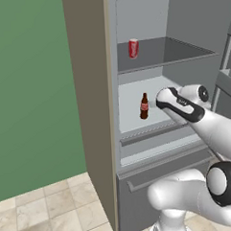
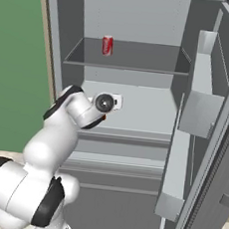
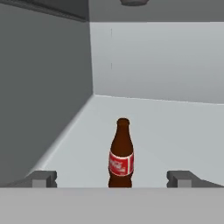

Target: Open the fridge, grab two sodas, and place both sodas inside the bowl with ice on the dining counter.

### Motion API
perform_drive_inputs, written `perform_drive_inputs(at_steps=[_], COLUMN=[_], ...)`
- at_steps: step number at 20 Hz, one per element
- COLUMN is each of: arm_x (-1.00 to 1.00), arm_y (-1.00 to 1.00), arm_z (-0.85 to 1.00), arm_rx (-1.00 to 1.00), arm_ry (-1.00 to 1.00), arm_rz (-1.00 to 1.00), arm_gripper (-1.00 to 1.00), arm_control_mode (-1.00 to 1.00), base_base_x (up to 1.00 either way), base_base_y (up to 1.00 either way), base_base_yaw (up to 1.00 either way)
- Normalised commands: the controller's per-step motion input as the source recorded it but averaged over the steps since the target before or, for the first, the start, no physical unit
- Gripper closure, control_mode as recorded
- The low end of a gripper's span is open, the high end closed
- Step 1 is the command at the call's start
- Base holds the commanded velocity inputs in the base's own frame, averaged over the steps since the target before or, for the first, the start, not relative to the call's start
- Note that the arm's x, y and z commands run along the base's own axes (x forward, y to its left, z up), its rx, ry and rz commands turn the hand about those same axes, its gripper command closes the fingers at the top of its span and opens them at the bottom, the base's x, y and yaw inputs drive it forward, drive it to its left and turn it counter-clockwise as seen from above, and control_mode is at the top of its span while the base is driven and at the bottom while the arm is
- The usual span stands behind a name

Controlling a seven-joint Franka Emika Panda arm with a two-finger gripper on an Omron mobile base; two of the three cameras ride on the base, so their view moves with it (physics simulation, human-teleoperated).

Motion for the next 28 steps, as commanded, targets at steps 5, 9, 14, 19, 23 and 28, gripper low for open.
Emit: perform_drive_inputs(at_steps=[5,9,14,19,23,28], arm_x=[0.30,0.29,0.27,0.22,0.14,0.04], arm_y=[-0.06,-0.01,0.00,0.00,0.00,0.02], arm_z=[-0.20,-0.27,-0.24,-0.15,-0.08,-0.04], arm_rx=[0.00,0.00,0.00,0.00,0.00,0.00], arm_ry=[0.02,0.04,0.04,0.01,0.00,0.00], arm_rz=[0.02,0.01,0.01,0.00,0.01,0.01], arm_gripper=[-1.00,-1.00,-1.00,-1.00,-1.00,-1.00], arm_control_mode=[-1.00,-1.00,-1.00,-1.00,-1.00,-1.00], base_base_x=[0.00,0.00,0.00,0.00,0.00,0.00], base_base_y=[0.00,0.00,0.00,0.00,0.00,0.00], base_base_yaw=[0.00,0.00,0.00,0.00,0.00,0.00])
